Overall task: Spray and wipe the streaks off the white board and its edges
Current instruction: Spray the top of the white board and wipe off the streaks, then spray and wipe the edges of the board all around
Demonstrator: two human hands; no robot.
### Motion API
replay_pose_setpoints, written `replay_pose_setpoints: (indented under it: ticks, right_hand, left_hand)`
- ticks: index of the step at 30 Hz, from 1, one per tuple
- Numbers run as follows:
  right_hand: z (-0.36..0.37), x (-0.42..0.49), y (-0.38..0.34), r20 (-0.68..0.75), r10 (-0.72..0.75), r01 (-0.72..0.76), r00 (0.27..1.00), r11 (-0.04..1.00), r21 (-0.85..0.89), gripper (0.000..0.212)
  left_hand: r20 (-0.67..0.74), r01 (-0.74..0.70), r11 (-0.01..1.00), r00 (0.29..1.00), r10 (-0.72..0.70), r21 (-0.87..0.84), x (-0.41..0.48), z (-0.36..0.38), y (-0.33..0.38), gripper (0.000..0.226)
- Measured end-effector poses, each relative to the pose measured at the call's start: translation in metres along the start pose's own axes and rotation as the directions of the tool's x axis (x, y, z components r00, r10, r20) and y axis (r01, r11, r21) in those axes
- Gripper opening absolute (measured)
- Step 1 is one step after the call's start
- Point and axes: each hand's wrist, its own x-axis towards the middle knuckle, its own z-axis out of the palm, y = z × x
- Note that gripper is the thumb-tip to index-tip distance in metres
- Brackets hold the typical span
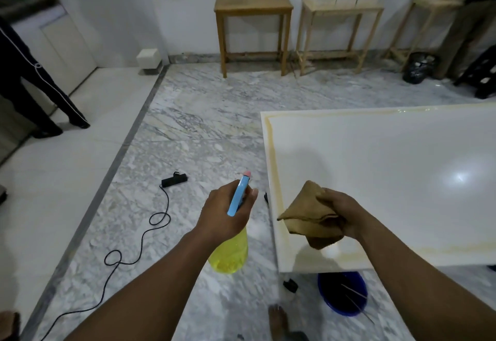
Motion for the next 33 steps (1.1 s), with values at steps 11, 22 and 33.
replay_pose_setpoints:
  ticks: [11, 22, 33]
  right_hand:
    - [0.047, 0.029, 0.012, 0.214, -0.167, -0.096, 0.962, 0.529, 0.843, 0.091]
    - [0.026, 0.101, -0.113, 0.196, -0.116, -0.036, 0.974, 0.771, 0.636, 0.073]
    - [0.030, 0.139, -0.137, 0.068, 0.003, -0.040, 0.998, 0.824, 0.565, 0.066]
  left_hand:
    - [0.148, -0.072, 0.995, 0.987, 0.062, 0.067, 0.088, 0.004, 0.026, 0.031]
    - [0.426, -0.224, 0.949, 0.898, 0.112, 0.222, 0.166, 0.014, 0.009, 0.028]
    - [0.572, -0.380, 0.823, 0.816, 0.083, 0.422, 0.240, 0.027, 0.016, 0.028]
